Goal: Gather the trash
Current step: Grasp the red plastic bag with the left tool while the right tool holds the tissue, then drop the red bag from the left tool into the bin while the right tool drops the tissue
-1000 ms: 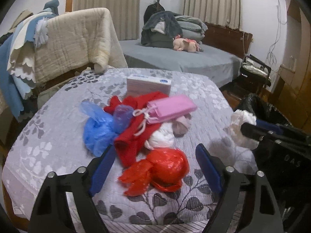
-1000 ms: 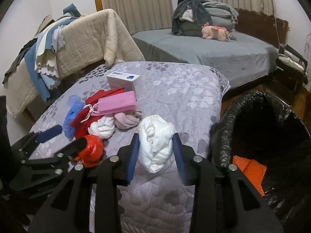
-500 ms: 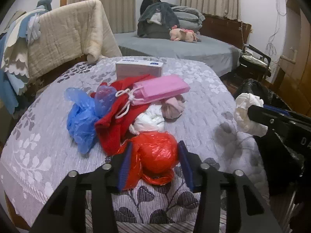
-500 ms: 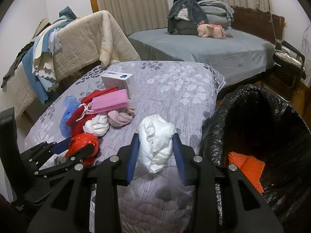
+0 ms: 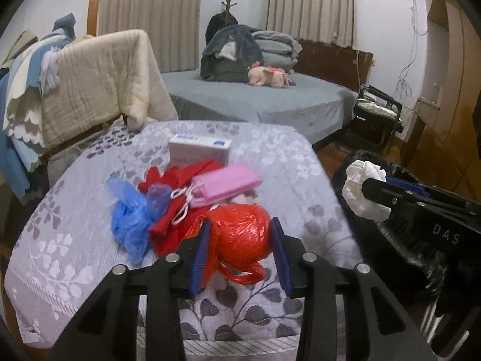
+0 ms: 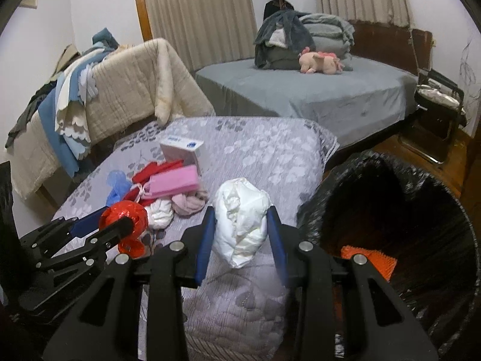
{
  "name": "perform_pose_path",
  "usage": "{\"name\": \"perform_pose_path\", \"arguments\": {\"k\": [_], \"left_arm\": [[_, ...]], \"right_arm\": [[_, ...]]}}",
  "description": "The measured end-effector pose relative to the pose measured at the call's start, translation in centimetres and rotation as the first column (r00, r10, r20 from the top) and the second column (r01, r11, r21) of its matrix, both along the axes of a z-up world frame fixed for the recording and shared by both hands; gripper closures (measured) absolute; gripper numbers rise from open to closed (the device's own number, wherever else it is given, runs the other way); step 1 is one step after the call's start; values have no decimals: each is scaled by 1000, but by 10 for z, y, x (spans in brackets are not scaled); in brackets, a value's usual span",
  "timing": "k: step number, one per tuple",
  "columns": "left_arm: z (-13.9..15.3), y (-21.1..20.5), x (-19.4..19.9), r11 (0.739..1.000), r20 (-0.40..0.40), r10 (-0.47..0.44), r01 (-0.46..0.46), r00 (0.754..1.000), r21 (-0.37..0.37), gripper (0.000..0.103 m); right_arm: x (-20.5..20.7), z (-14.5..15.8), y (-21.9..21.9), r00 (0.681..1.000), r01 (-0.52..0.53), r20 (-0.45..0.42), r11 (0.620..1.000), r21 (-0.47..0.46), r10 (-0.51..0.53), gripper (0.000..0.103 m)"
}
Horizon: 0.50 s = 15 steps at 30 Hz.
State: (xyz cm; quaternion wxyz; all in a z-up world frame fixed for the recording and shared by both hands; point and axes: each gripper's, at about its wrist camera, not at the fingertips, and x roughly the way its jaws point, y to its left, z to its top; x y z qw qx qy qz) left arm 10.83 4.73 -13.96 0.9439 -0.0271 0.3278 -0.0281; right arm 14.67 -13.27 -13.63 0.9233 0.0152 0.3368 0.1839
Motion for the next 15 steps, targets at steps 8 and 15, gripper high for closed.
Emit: {"name": "perform_pose_path", "arguments": {"k": [8,15], "left_arm": [[29,-24,4,999,54,-35,36,998,-18,64],[49,-52,9,995,97,-88,91,991,-28,64]], "right_arm": [[-11,25,-32,996,66,54,998,16,-67,69],[-18,40,-70,985,150,83,988,29,-152,69]]}}
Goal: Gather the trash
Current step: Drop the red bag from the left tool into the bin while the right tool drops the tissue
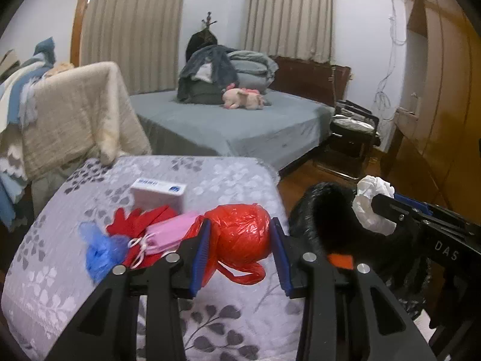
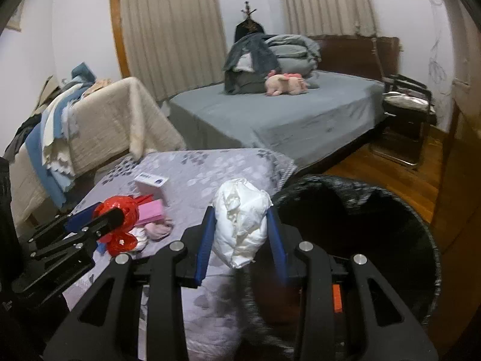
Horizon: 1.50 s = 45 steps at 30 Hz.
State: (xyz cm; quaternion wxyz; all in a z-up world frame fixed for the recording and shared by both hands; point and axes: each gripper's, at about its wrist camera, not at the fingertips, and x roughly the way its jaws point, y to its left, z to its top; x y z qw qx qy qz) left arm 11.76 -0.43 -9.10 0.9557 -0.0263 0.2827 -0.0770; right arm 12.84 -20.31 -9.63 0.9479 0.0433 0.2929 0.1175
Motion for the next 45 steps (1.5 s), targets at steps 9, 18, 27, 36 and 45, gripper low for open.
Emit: {"name": "perform_pose_path", "arguments": {"k": [9,18,27,36,45], "left_arm": [[17,-45,15,995,35,-98,99,995,-17,64],[28,-98,36,978,62,-207,209,976,-29,64],[15,-147,59,953,32,-301,302,953,-37,64],[-6,-170,79,929,-26,-366,364,930,-64,53],[-6,-147,78,939,-28,-335,332,942,-91,27]], "right_arm": [[-7,16,-58,989,138,50,990,-9,-137,69],[-11,14,-109,967,251,60,968,-27,-249,68],[-5,-8,-143,946,324,22,945,-48,-324,68],[7,-31,-157,934,356,-19,933,-58,-357,56],[8,-33,-158,920,390,-4,919,-67,-391,16]]}}
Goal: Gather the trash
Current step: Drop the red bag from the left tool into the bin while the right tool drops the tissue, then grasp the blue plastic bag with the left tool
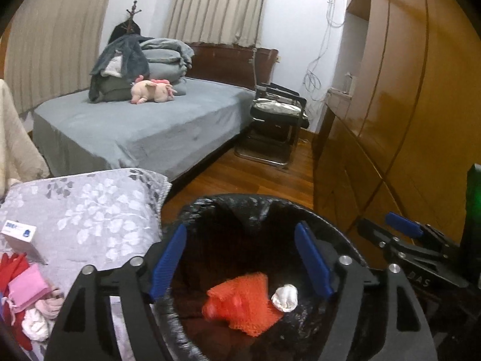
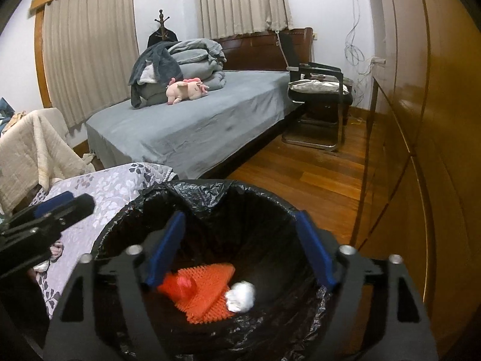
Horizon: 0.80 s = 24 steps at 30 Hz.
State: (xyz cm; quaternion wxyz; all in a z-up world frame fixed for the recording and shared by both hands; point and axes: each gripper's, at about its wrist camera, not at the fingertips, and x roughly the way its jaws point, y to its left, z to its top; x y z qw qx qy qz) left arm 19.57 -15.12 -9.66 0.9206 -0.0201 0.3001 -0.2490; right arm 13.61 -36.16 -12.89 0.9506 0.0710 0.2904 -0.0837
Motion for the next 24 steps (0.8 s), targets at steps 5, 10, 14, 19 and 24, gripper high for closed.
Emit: {"name": "perform_pose_path", "arguments": {"k": [5,10,14,19,24], "left_arm": [[10,31,-9,997,50,70,-71,996,16,14],[17,77,-23,985,82,166,-170,983,42,10],[18,119,-32,965,87,250,-256,964,61,10],[14,175,-44,920,104,371,-380,923,98,10],[4,223,-50,870,99,468,-478,878,124,10]], "right_arm": [[-4,9,11,1000,-6,22,1000,14,5,8],[0,18,42,997,-63,43,998,25,62,7],[7,23,76,990,-135,52,990,32,133,7],[22,24,125,972,-232,48,972,37,230,7],[34,21,177,946,-321,47,946,33,320,7]]}}
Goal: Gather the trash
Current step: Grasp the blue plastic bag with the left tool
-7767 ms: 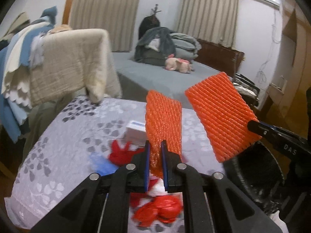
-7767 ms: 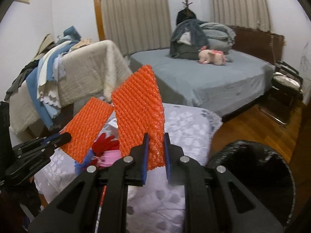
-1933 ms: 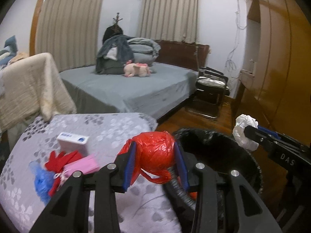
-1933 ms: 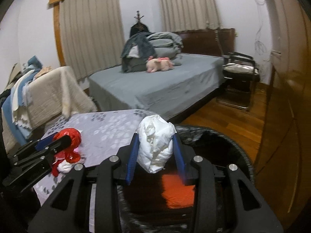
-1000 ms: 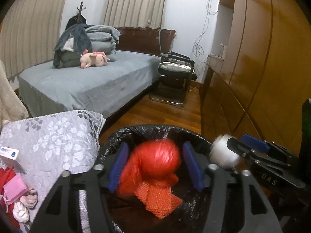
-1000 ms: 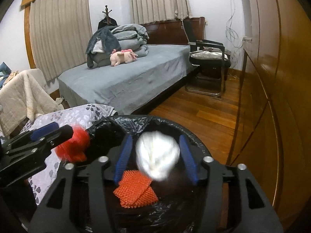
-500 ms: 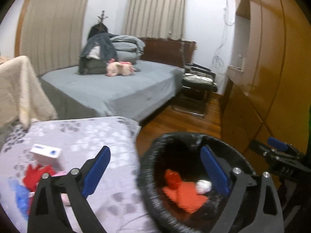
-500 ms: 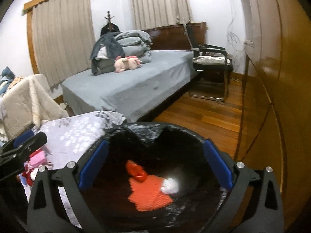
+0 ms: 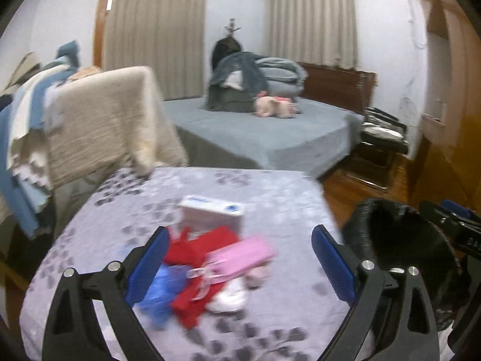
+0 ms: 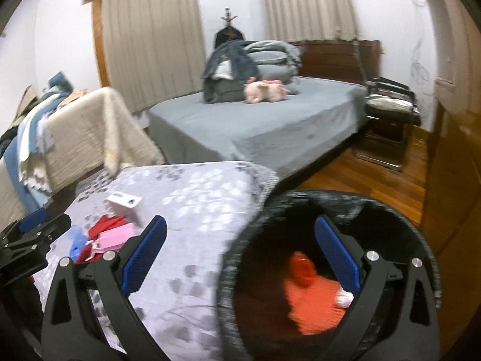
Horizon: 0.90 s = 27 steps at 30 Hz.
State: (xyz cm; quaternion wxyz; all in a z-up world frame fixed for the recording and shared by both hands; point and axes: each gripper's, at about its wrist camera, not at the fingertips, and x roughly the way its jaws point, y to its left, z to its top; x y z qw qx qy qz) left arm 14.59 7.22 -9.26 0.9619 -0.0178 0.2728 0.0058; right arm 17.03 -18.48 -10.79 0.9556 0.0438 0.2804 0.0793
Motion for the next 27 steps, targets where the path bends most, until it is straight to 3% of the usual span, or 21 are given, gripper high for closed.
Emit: {"name": "perform_pose_path", "arguments": {"k": [9,27], "left_arm": [[-34,63,0,992,-69,129,-129,989,2,14],[-95,87,34,988,-212,137,-148,968,-36,33]], "right_arm": [[18,-26,74,990,-132,-47,991,-34,130,7],[37,-56,100,981,-172,-102,982,-73,165,7]]}}
